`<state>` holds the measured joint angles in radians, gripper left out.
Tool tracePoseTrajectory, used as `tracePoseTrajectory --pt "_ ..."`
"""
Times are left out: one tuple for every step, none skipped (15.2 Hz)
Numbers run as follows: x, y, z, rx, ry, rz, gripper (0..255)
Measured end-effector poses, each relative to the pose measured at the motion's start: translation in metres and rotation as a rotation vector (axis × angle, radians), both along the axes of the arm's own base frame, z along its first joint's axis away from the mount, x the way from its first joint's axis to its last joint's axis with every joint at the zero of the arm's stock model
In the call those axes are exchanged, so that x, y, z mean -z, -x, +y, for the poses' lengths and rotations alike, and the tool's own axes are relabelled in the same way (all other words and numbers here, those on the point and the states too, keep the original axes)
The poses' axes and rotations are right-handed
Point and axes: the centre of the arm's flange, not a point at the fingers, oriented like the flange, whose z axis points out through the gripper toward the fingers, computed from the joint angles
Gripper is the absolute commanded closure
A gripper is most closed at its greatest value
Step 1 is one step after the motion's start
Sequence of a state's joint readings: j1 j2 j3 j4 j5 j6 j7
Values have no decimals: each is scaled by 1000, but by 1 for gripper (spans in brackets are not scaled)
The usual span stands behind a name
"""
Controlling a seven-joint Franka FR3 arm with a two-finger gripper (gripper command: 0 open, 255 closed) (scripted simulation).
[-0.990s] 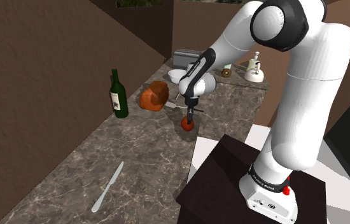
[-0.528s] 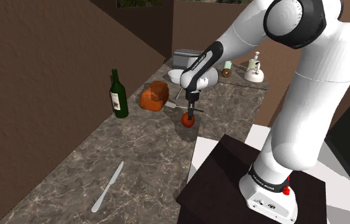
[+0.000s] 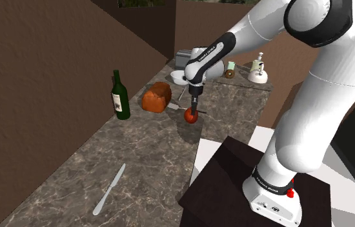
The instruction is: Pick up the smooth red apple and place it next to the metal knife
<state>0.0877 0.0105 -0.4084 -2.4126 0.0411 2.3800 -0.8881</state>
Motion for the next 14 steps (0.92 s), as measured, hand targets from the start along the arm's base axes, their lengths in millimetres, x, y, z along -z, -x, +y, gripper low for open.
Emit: tracePoseTrajectory --pt "-4 1 0 0 0 0 255" --pt "-8 1 1 0 0 0 255" --pt "-13 1 2 0 0 0 255" --pt "-20 2 1 0 0 0 255" --pt "-25 2 0 0 0 0 255" --pt "-30 1 0 0 0 0 255" --pt "-35 2 0 0 0 0 255" --pt "-41 2 0 0 0 0 255" --pt "-46 1 0 0 0 0 255" --pt "-52 1 0 0 0 0 255" --pt "-58 1 -1 0 0 0 255" --pt "-63 1 0 0 0 0 255" --pt "-68 0 0 0 0 0 255" --pt "-73 1 0 0 0 0 255"
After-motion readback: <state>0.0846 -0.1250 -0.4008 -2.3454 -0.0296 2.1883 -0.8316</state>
